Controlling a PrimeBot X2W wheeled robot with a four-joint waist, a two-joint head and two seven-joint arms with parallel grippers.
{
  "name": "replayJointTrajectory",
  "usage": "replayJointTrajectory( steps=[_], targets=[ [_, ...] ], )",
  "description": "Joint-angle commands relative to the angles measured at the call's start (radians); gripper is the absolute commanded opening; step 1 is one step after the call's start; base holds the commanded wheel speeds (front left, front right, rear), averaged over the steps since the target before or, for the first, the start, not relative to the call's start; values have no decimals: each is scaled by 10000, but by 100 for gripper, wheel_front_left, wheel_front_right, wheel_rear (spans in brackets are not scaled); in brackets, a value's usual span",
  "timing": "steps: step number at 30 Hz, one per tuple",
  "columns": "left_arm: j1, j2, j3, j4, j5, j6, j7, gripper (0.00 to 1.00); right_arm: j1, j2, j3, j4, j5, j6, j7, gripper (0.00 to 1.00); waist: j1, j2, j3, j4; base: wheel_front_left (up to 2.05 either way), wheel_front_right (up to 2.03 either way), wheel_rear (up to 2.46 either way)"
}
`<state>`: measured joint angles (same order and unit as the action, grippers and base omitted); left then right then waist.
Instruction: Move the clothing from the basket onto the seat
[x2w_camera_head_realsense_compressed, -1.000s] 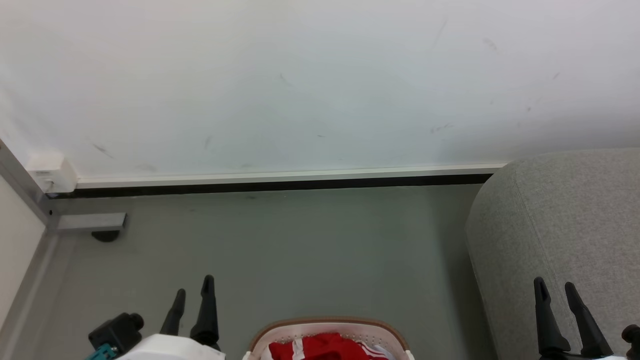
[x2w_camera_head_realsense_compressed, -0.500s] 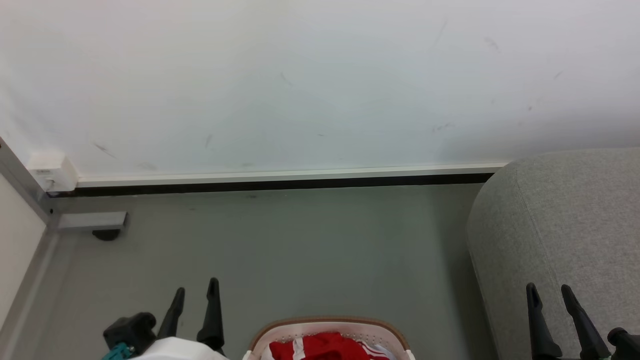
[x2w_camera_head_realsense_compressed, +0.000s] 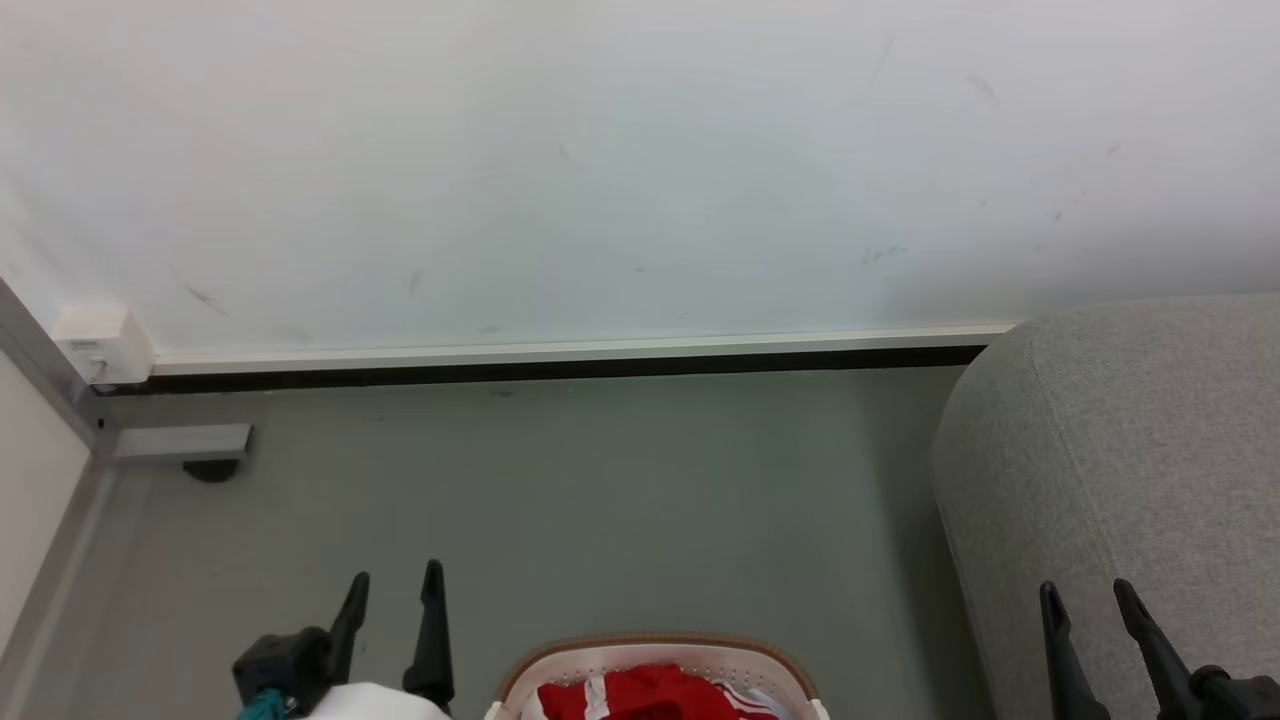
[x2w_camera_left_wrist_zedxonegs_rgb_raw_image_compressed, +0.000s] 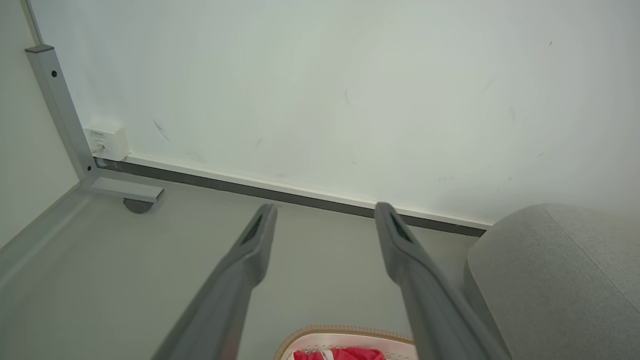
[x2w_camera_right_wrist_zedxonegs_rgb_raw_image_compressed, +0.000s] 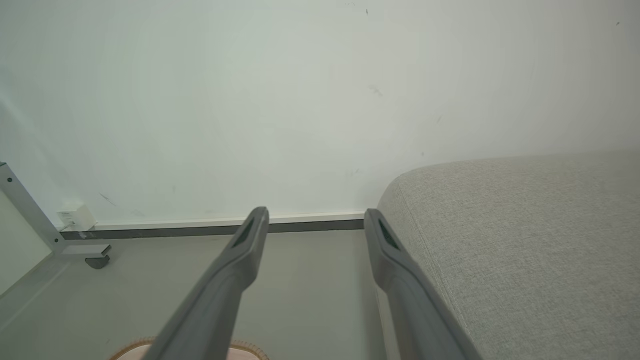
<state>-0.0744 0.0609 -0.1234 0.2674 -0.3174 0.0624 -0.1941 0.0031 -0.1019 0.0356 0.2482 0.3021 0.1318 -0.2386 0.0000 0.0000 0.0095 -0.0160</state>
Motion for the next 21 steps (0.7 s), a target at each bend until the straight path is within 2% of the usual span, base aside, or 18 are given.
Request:
replayJointTrajectory(
  steps=[1, 21],
  targets=[
    [16, 95, 3, -9, 244, 28, -44, 100, 78, -34, -80, -22, -210, -15, -64, 100, 0, 0, -7, -3, 0, 0, 0],
    [201, 77, -78, 258, 1827, -11, -485, 100, 208, 310, -702, 90, -1843, -18, -197, 100, 0, 0, -39, 20, 0, 0, 0]
  ],
)
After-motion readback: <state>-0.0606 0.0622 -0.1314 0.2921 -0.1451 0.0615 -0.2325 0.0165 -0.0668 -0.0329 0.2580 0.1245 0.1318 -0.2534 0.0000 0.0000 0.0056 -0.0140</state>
